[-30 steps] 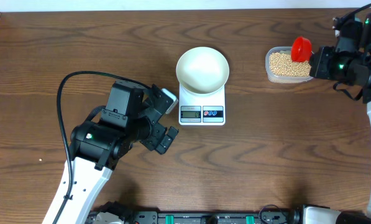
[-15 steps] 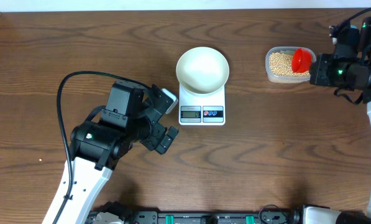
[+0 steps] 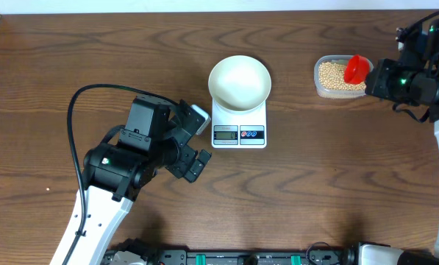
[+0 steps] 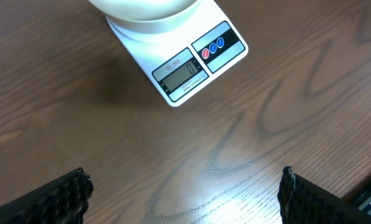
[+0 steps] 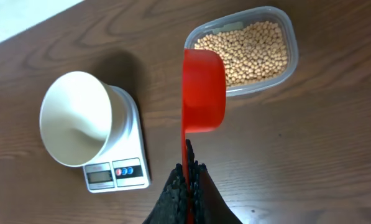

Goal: Scoop item into bowl and weigh 50g on scale
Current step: 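Lower the red scoop into the soybean tub with right gripper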

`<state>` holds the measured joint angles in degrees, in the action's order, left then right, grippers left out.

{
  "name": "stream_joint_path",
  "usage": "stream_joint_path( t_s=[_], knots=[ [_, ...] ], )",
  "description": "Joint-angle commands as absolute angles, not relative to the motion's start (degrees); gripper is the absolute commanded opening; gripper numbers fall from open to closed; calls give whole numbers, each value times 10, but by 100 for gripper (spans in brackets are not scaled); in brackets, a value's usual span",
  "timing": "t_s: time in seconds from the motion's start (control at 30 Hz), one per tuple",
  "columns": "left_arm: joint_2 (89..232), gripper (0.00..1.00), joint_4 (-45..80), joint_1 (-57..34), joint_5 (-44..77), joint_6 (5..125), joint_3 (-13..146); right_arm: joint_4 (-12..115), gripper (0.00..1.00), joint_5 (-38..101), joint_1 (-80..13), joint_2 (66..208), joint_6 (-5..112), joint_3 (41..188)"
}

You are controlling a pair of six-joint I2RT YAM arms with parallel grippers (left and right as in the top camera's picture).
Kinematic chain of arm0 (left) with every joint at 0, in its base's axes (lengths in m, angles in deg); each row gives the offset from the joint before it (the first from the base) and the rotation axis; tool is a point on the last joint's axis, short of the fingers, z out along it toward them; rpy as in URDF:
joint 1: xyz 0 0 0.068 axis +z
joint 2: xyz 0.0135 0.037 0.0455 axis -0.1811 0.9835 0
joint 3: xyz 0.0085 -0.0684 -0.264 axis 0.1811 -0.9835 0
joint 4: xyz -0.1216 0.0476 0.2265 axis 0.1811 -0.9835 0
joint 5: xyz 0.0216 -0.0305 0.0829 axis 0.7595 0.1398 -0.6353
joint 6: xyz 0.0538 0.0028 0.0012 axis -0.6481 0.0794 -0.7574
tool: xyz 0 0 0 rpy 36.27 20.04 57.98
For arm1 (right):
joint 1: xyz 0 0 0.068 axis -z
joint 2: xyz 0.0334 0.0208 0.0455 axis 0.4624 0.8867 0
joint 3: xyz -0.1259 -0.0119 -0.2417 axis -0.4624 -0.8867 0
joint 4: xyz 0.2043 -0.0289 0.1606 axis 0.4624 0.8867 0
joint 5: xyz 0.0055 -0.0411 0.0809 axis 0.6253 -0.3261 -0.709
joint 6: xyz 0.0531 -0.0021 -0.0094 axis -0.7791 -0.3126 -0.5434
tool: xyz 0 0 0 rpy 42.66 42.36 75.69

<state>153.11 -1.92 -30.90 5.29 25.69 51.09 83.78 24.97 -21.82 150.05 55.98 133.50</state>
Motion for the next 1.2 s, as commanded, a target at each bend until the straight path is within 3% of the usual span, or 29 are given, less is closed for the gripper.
stream_joint_path(
  t_s=[0.0, 0.33, 1.17],
  knots=[
    [1534, 98, -19, -311, 51, 262, 506, 829, 1, 246, -216, 1499, 528, 1349],
    [1534, 98, -19, -311, 51, 262, 506, 820, 1, 364, -194, 1506, 579, 1349],
    [1534, 98, -19, -311, 51, 262, 506, 734, 1, 363, -186, 1634, 674, 1349]
  ],
)
